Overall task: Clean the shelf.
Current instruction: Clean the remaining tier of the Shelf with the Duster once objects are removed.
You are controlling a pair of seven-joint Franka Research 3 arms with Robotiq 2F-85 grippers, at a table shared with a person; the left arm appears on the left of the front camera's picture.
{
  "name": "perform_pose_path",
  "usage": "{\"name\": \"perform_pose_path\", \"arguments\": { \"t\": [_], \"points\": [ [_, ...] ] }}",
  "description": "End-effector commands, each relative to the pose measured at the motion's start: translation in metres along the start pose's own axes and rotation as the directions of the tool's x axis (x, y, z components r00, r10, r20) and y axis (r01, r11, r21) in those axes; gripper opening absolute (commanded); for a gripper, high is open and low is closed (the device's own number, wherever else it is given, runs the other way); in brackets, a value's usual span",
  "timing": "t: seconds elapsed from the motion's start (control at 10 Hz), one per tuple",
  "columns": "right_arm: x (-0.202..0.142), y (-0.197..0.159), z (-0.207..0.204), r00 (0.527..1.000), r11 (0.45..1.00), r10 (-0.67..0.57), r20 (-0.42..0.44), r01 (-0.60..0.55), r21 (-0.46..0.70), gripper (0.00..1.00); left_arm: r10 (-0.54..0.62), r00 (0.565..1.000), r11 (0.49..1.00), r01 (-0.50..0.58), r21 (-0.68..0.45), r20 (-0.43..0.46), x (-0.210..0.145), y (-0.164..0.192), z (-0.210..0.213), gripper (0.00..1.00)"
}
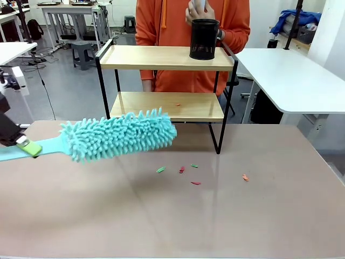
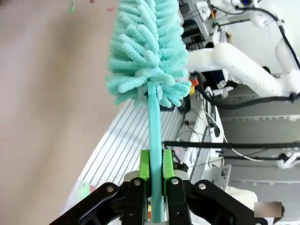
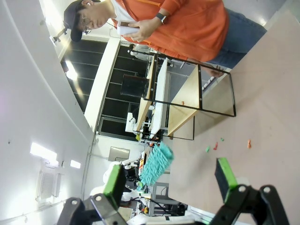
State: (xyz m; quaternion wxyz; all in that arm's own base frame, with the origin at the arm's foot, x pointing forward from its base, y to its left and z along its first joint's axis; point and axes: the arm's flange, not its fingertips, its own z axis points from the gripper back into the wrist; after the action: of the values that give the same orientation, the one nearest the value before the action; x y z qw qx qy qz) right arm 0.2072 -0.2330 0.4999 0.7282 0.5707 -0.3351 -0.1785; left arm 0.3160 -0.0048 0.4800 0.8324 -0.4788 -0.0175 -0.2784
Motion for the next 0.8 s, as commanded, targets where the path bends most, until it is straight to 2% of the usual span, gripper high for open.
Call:
{"name": "perform_pose_path", "arguments": {
  "t": [0.0, 0.2, 0.5, 0.7],
  "points": [
    [0.002, 0.001, -0.001, 1.0, 0.999, 0.027, 0.015, -0.027, 0.021, 1.0, 0.017, 0.989, 0.998, -0.026, 0.06, 0.149, 0.027, 0.001, -0.02, 0.12],
    [0.002, 0.001, -0.001, 1.0, 0.999, 0.027, 0.015, -0.027, 0.021, 1.0, 0.009, 0.961, 0.992, -0.045, 0.122, 0.277, 0.04, 0.004, -0.028, 0.12],
    [0.002, 0.001, -0.001, 1.0, 0.999, 0.027, 0.015, -0.027, 0.021, 1.0, 0.059, 0.922, 0.978, -0.13, 0.161, 0.383, 0.062, 0.018, -0.046, 0.12],
    [0.002, 0.001, -0.001, 1.0, 0.999, 0.027, 0.015, -0.027, 0.021, 1.0, 0.011, 0.87, 0.961, -0.144, 0.234, 0.492, 0.083, 0.018, -0.068, 0.12]
  ]
}}
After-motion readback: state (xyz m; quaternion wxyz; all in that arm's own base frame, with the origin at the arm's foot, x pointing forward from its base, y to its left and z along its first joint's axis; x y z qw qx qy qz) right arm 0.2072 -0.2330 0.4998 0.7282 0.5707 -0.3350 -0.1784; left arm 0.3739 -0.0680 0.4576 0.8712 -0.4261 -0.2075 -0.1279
